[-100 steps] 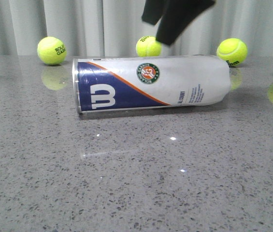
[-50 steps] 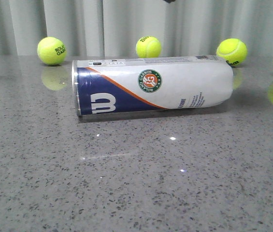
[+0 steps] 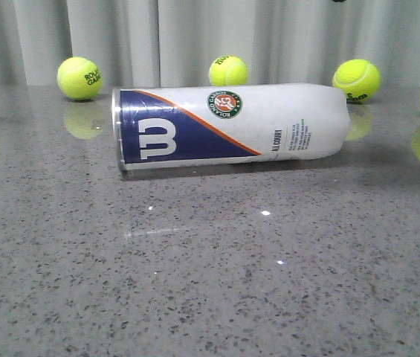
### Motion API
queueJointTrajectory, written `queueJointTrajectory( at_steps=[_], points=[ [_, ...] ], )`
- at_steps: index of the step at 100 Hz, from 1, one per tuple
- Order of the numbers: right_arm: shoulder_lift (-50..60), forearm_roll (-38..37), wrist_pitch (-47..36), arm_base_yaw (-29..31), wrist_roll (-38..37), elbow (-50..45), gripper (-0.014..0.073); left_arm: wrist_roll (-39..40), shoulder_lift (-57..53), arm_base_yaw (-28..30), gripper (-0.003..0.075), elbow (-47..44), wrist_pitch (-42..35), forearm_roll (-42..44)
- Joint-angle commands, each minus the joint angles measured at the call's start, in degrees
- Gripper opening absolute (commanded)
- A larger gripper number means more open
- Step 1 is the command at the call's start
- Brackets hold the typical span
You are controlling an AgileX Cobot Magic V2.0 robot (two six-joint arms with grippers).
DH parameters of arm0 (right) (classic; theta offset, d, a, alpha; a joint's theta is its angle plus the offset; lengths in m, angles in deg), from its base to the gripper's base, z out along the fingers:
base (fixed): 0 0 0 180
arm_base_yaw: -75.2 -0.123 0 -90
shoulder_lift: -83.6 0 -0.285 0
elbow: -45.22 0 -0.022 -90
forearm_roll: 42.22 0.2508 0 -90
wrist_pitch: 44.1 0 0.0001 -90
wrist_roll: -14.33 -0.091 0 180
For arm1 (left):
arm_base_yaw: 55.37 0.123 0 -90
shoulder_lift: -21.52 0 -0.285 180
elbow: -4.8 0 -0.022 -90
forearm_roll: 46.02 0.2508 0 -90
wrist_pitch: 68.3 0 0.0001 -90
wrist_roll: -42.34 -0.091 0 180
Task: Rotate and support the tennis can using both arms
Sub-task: 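Open the right gripper and withdraw it upward from the can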
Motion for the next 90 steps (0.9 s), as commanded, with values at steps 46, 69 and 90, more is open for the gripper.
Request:
queueJointTrajectory(
  at_steps=[46, 69, 90],
  points=[
    [38.66, -0.15, -37.96, 0.34, -0.57, -40.53, -0.0059, 0.31, -2.05, 0.05, -0.0018, -2.62, -4.49, 0.07],
    [53.94, -0.19, -40.16, 0.34, -0.25, -50.13, -0.0059, 0.31, -2.05, 0.05, -0.0019, -2.40, -4.62, 0.07],
    [60.72, -0.19, -39.42, 0.34, -0.25, -53.10, -0.0059, 0.31, -2.05, 0.05, -0.0019, 0.92, -3.71, -0.14]
  ],
)
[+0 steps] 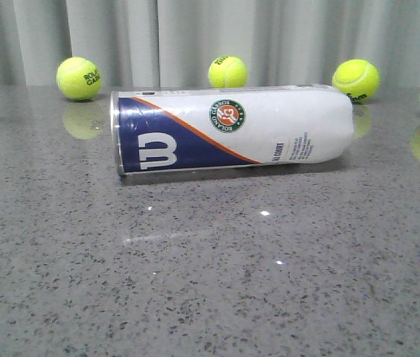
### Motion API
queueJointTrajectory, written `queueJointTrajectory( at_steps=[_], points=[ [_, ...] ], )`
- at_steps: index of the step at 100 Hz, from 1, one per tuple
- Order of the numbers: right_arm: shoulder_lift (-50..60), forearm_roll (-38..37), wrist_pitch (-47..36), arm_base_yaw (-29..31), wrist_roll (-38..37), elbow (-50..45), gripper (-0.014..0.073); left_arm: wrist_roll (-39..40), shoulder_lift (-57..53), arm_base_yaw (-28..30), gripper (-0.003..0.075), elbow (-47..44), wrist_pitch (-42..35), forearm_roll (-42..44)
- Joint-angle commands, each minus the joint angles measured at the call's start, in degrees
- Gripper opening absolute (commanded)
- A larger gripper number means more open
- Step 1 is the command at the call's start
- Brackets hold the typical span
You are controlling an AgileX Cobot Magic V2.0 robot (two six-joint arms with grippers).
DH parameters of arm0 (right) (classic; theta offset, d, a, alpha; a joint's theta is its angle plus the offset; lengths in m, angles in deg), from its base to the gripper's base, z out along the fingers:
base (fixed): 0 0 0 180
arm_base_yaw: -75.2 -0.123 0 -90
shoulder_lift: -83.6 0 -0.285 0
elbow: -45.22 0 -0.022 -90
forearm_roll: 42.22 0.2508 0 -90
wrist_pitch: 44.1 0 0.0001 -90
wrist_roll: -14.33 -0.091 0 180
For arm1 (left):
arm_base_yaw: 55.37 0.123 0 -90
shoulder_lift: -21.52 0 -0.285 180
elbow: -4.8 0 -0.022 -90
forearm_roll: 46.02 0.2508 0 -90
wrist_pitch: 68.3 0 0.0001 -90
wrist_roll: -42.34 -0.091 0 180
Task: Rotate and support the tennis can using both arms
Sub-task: 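Open the right gripper and withdraw it upward from the can, then grasp the open end of the can with the left gripper and lift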
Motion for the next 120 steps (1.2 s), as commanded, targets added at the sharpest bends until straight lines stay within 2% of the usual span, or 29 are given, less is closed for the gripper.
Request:
queueJointTrajectory(
  at_steps=[1, 12, 24, 52, 76, 85, 95, 102, 108, 120],
  points=[
    [1.13, -0.01, -4.23, 0.34, 0.39, 0.82, -0.0059, 0.31, -1.93, 0.05, -0.0019, 1.36, -3.25, -0.17],
    [1.14, -0.01, -2.78, 0.34, 0.39, 0.53, -0.0059, 0.31, -0.56, 0.05, -0.0019, 6.05, 2.17, -1.45],
    [1.14, -0.01, -2.58, 0.34, 0.39, 0.53, -0.0059, 0.31, 2.83, 0.05, -0.0019, 13.11, 11.78, -1.45],
    [1.14, -0.01, -2.58, 0.34, 0.39, 0.53, -0.0059, 0.31, 17.13, 0.05, -0.0019, 28.06, 30.03, -1.58],
    [1.14, -0.01, -2.58, 0.34, 0.39, 0.53, -0.0059, 0.31, 30.23, 0.05, 0.0000, 36.67, 37.51, -1.78],
    [1.14, -0.01, -2.58, 0.34, 0.39, 0.53, -0.0059, 0.31, 33.71, 0.05, 0.0117, 38.82, 38.69, -3.18],
    [1.14, -0.01, -2.58, 0.34, 0.39, 0.53, -0.0059, 0.31, 37.42, 0.05, 0.0348, 40.20, 38.79, -5.76],
    [1.14, -0.01, -2.58, 0.34, 0.39, 0.53, -0.0059, 0.31, 39.88, 0.05, 0.0476, 41.27, 38.95, -8.88],
    [1.14, -0.01, -2.58, 0.34, 0.39, 0.53, -0.0059, 0.31, 42.01, 0.05, 0.0519, 42.32, 39.21, -12.67],
    [1.14, -0.01, -2.58, 0.34, 0.39, 0.53, -0.0059, -3.09, 46.85, 0.05, 0.0506, 44.21, 39.21, -24.58]
  ],
)
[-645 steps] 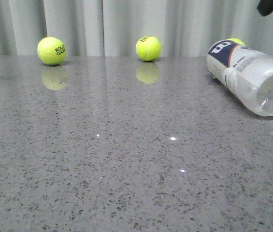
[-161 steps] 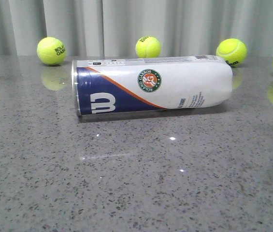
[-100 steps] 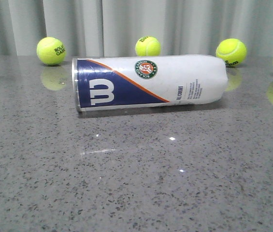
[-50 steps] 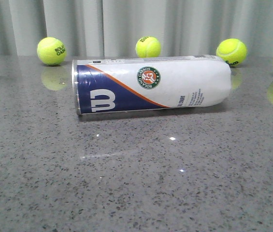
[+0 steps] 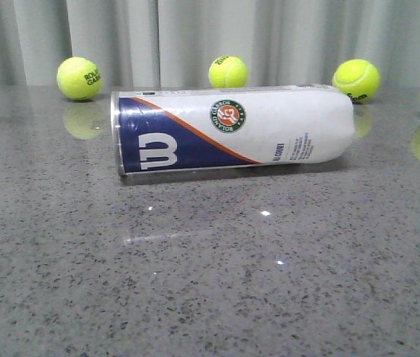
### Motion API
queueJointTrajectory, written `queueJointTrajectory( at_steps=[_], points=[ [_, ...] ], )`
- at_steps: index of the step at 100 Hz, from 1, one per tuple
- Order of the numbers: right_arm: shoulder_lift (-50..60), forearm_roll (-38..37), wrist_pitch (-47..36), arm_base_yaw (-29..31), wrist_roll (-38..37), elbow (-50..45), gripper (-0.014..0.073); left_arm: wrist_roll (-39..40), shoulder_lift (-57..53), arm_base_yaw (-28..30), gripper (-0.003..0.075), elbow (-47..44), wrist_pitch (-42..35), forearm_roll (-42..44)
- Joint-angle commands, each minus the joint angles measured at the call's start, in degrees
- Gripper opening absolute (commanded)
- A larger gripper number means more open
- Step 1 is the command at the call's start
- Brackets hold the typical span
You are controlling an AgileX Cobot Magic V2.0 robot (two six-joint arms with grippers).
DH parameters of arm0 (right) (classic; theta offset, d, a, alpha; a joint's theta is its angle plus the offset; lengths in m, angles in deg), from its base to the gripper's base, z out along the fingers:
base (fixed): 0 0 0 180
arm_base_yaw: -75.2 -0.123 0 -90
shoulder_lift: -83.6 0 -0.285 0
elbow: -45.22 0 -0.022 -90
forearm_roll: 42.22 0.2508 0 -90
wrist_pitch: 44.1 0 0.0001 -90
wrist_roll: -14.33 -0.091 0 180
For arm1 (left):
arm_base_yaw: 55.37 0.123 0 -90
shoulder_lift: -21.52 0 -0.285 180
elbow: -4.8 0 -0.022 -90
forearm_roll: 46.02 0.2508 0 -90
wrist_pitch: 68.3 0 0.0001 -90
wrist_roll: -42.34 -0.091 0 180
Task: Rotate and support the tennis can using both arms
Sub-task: 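Grasp the open end of the can with the left gripper and lift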
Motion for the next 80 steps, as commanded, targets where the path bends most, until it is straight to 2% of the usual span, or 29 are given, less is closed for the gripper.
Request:
queueJointTrajectory(
  at_steps=[1, 27, 36, 54, 80],
  points=[
    [-0.55, -0.01, -4.38, 0.34, 0.39, 1.50, -0.0059, -3.00, 3.32, 0.05, 0.0503, 3.10, -2.91, -10.64],
    [-0.55, -0.01, -4.38, 0.34, 0.39, 1.50, -0.0059, -26.30, 15.54, 0.05, 0.0493, 5.20, 0.36, -50.02],
    [-0.55, -0.01, -4.38, 0.34, 0.39, 1.50, -0.0059, -32.48, 20.59, 0.05, 0.0493, 6.16, 4.04, -59.51],
    [-0.55, -0.01, -4.38, 0.34, 0.39, 1.50, -0.0059, -36.07, 29.95, -2.17, 0.0493, 8.99, 10.10, -66.38],
    [-0.55, -0.01, -4.38, 0.34, 0.39, 1.50, -0.0059, -36.60, 40.94, -9.46, 0.0493, 11.92, 10.52, -70.18]
  ],
)
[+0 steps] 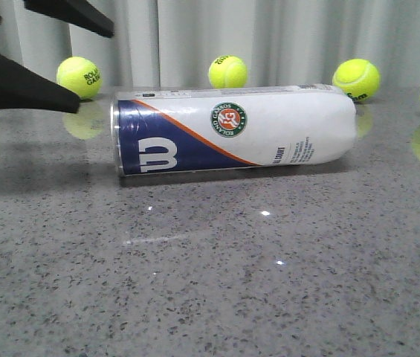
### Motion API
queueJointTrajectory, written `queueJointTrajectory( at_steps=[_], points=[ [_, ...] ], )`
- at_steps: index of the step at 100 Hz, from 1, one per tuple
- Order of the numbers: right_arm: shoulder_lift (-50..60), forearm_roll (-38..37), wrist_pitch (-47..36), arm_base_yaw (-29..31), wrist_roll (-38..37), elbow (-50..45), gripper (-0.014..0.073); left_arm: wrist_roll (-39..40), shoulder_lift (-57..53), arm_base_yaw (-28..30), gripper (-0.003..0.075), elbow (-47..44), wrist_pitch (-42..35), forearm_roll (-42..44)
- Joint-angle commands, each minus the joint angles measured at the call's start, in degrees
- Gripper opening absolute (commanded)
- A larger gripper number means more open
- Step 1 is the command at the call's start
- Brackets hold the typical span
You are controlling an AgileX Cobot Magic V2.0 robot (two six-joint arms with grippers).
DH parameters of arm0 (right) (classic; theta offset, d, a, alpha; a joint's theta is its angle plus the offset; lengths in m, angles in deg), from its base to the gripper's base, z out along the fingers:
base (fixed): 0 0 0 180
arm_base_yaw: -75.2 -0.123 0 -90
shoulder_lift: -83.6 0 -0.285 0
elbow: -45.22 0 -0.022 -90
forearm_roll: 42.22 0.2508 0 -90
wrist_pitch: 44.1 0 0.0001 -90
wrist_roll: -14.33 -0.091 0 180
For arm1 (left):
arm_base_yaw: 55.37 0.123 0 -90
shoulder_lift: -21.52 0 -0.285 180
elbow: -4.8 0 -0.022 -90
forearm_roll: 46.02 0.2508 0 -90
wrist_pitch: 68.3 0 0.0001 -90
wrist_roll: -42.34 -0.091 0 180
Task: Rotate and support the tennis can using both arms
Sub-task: 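Grasp the open end of the can with the left gripper and lift, then tilt the can upright with the left gripper and set it down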
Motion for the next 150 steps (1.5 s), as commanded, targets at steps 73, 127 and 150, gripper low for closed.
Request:
queueJointTrajectory(
  at_steps=[73, 127, 150],
  points=[
    [-0.55, -0.01, -4.40, 0.34, 0.39, 1.50, -0.0059, -11.00, 10.60, -7.01, 0.0183, 2.97, 13.87, -26.84],
    [-0.55, -0.01, -4.40, 0.34, 0.39, 1.50, -0.0059, -15.46, 7.85, -7.01, -0.0019, 3.06, 16.97, -29.95],
    [-0.55, -0.01, -4.40, 0.34, 0.39, 1.50, -0.0059, -12.98, -1.61, -7.14, -0.0019, 6.82, 7.00, -17.84]
  ],
)
